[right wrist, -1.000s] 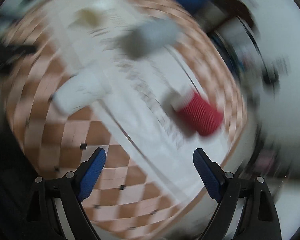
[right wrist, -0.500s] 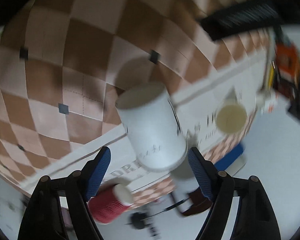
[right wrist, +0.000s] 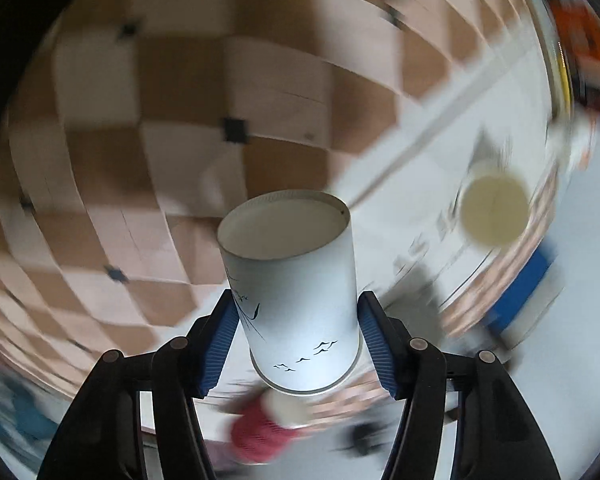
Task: Flip cup upside down
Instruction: 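Rotate the right tool to turn the white cup rim-down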
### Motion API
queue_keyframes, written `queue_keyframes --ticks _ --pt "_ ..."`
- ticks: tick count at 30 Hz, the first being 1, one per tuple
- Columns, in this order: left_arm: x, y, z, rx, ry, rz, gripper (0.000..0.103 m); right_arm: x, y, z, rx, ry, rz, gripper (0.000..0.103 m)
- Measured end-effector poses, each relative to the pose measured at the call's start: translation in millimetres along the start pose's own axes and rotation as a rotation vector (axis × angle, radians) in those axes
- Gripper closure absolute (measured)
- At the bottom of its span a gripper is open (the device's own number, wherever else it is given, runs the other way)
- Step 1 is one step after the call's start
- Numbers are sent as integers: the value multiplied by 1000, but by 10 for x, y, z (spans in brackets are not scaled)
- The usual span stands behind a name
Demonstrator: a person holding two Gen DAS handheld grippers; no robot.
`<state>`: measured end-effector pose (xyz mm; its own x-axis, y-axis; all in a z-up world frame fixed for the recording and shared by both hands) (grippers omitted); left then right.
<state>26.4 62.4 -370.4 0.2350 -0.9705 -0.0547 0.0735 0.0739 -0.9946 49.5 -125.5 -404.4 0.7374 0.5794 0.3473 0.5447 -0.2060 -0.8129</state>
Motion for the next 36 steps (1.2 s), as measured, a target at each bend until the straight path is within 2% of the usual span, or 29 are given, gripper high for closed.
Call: queue_keyframes --ticks 3,8,9,13,22,26,29,30,32,34,36 --pt "-39 -41 61 17 4 5 1 208 29 -133 -31 193 129 41" --pt "-50 -104 160 36 26 1 1 581 267 -427 -106 543 394 41" --pt "-30 -109 152 39 30 -3 1 555 300 -462 -118 595 436 41" --pt "127 -165 249 37 47 -16 1 592 602 -808 -209 897 726 41" --pt "444 -272 328 26 91 -31 1 432 1202 -1421 -346 1453 1179 41" --pt "477 -251 318 13 102 -35 1 389 1286 -1517 -365 1562 1238 40" --pt "523 -242 289 2 109 -37 1 344 1275 -1564 -353 1580 1244 37" --pt "535 -241 284 0 112 -37 1 323 1268 -1539 -361 1558 1243 32" --pt "584 -254 263 -2 119 -36 1 367 1285 -1633 -364 1542 1197 26" --pt "606 -256 251 -2 125 -33 1 450 1252 -1644 -323 1524 1130 26" --pt "637 -258 236 -7 131 -36 1 526 1235 -1607 -300 1528 1114 29"
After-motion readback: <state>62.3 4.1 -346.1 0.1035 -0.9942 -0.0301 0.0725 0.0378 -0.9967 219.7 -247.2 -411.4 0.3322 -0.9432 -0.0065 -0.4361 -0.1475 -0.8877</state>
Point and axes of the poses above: each gripper's, at about its wrist camera, not at the fingertips, and y roughly the way its jaws point, x to its right, z to its top, the point moved 3 cm from there along y, roughly the way its jaws point, and after that the axes turned 5 degrees about -z, right-handed, at the moved point
